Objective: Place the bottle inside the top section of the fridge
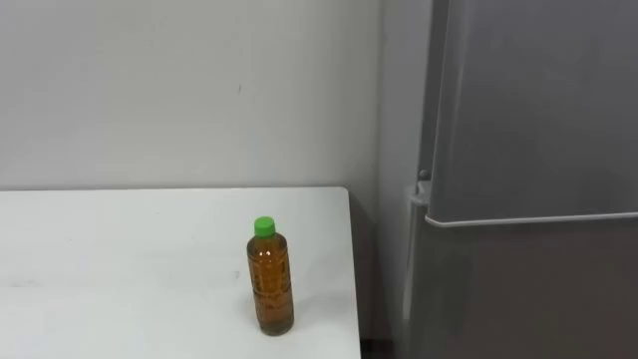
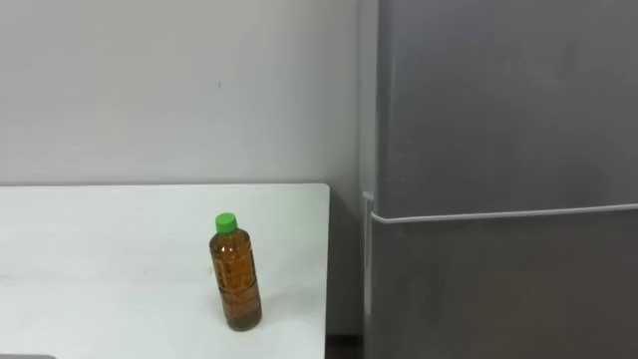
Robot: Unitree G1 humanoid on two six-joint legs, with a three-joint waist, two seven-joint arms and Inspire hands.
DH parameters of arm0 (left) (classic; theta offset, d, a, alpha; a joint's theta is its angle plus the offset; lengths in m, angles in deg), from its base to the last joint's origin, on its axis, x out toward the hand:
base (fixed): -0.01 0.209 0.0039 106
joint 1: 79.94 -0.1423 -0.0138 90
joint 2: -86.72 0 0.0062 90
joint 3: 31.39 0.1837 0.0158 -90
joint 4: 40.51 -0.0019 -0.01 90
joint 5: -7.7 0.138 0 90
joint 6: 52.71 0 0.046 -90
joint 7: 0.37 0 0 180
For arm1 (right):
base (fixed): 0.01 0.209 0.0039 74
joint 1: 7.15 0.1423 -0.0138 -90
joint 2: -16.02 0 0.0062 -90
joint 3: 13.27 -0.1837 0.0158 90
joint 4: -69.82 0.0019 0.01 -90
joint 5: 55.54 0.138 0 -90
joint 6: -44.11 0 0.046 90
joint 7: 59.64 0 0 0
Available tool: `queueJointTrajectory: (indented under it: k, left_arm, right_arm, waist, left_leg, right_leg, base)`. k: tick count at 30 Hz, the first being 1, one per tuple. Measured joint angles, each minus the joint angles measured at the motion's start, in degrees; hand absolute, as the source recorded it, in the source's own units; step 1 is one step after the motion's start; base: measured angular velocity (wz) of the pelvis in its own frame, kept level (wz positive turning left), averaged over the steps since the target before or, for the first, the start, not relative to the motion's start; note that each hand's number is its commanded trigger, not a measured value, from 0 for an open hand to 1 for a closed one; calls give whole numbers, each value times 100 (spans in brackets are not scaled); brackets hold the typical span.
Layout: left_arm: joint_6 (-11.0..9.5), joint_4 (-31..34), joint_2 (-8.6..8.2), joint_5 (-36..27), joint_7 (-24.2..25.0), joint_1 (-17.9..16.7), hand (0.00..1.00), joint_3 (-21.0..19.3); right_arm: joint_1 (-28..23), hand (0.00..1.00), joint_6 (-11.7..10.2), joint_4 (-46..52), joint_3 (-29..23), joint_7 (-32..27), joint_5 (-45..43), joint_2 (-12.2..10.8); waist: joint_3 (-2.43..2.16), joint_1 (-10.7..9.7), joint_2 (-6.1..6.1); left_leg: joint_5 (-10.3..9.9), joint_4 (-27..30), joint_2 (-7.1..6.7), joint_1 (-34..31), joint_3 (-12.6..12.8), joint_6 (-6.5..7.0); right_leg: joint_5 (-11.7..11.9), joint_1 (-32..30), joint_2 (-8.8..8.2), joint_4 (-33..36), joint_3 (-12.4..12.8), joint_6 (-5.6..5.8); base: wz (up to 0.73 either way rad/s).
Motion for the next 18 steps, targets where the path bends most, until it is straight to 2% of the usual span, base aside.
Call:
queueJointTrajectory:
  k: [8,18]
  left_arm:
    - [25,-28,-4,718,-16,72,0,7]
    - [212,-42,-27,710,-14,21,0,1]
  right_arm:
    - [61,0,-59,-15,13,-95,-347,3]
    - [58,0,-54,11,-43,-124,-442,-12]
  waist:
    - [10,8,-1]
    - [11,4,-22]
  left_leg:
    - [0,-15,0,50,-11,0]
    - [-58,-15,1,75,0,-13]
  right_leg:
    - [-1,51,3,-9,1,1]
    - [-19,81,6,-30,-7,11]
  base:
    - [0]
    - [0]
